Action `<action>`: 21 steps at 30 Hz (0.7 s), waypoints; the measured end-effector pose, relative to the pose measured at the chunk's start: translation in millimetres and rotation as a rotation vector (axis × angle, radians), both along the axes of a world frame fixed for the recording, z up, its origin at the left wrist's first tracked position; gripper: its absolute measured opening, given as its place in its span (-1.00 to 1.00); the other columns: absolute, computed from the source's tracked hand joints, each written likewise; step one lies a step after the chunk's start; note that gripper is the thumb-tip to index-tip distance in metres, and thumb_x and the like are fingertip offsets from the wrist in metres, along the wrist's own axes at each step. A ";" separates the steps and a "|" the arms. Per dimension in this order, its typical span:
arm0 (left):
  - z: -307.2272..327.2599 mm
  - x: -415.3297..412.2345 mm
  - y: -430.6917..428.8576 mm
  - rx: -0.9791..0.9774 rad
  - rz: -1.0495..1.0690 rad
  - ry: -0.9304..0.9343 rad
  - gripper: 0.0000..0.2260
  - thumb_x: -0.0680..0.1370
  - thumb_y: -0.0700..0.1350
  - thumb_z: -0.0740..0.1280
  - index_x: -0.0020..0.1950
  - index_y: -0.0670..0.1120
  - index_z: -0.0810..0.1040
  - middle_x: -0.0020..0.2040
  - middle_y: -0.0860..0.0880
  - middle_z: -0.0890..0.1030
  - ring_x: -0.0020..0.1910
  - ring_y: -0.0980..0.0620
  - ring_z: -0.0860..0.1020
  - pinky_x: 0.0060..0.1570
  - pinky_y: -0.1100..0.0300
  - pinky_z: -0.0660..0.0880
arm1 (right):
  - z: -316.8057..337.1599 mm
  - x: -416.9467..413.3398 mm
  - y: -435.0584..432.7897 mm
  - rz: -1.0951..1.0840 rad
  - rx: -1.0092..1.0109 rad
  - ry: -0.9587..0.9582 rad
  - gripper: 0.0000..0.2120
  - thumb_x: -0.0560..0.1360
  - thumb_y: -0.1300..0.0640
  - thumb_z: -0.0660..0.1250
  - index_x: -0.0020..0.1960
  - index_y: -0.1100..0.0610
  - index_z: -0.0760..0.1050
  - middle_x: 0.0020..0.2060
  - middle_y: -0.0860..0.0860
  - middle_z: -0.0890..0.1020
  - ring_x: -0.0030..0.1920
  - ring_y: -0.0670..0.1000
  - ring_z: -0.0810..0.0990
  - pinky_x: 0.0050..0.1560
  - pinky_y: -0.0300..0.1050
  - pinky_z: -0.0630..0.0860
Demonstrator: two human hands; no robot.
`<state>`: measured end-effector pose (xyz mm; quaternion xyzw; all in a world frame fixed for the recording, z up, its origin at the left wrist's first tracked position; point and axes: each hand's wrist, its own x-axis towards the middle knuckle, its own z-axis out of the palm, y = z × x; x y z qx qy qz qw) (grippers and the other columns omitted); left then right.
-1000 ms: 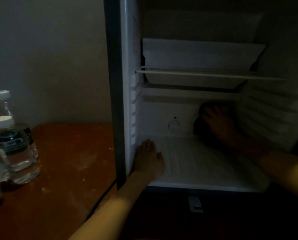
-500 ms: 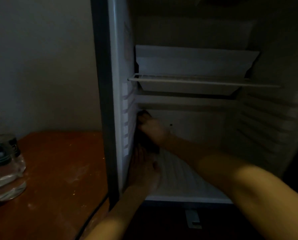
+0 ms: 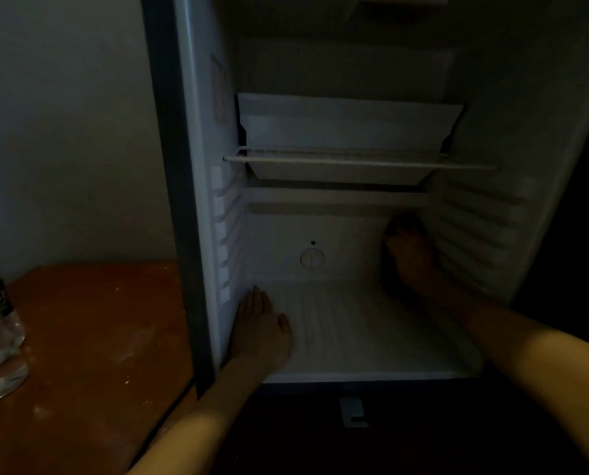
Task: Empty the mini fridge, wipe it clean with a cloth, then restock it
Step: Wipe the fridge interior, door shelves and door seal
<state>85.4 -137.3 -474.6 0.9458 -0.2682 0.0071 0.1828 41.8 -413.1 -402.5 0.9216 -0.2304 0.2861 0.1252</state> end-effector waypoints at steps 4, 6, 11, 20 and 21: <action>0.0 -0.8 -0.1 -0.011 0.008 -0.010 -0.44 0.68 0.04 -0.09 0.56 -0.22 -0.21 0.58 -0.15 -0.19 0.56 -0.05 -0.11 0.50 0.16 -0.20 | -6.7 1.5 -0.3 -0.031 0.195 0.017 -0.57 0.69 0.21 0.01 0.53 0.28 0.09 0.52 0.23 0.16 0.51 0.19 0.14 0.47 -0.02 -0.03; -1.3 -0.7 -0.5 -0.035 0.005 -0.006 -0.43 0.68 0.03 -0.07 0.56 -0.23 -0.20 0.58 -0.15 -0.18 0.56 -0.05 -0.11 0.49 0.17 -0.20 | -25.3 -9.0 2.4 0.021 0.310 0.096 -0.54 0.68 0.18 0.06 0.54 0.23 0.09 0.53 0.19 0.14 0.52 0.16 0.13 0.49 -0.04 -0.02; -7.3 4.0 -7.2 -0.090 0.034 -0.050 -0.41 0.66 0.01 -0.03 0.56 -0.25 -0.16 0.58 -0.17 -0.14 0.56 -0.06 -0.07 0.53 0.12 -0.13 | -48.5 -21.5 7.5 0.301 0.565 0.047 -0.71 0.56 0.20 0.34 0.26 0.24 0.54 0.30 0.18 0.52 0.32 0.17 0.46 0.36 -0.10 0.32; -3.0 -3.4 -6.4 -0.242 0.098 -0.185 -0.28 0.63 -0.02 0.09 0.52 -0.19 -0.39 0.55 -0.13 -0.34 0.55 -0.04 -0.23 0.52 0.09 -0.16 | -40.2 65.4 136.5 0.741 0.591 0.345 -0.60 0.65 0.05 0.12 0.47 0.10 0.33 0.46 0.05 0.35 0.41 0.04 0.33 0.46 -0.03 0.23; -3.5 -3.5 -6.6 -0.250 0.108 -0.163 -0.28 0.63 -0.02 0.09 0.52 -0.17 -0.39 0.55 -0.12 -0.34 0.55 -0.03 -0.23 0.52 0.08 -0.16 | -40.8 75.4 142.6 0.761 0.632 0.326 -0.60 0.65 0.11 0.11 0.47 0.15 0.31 0.46 0.10 0.34 0.43 0.08 0.32 0.47 -0.01 0.22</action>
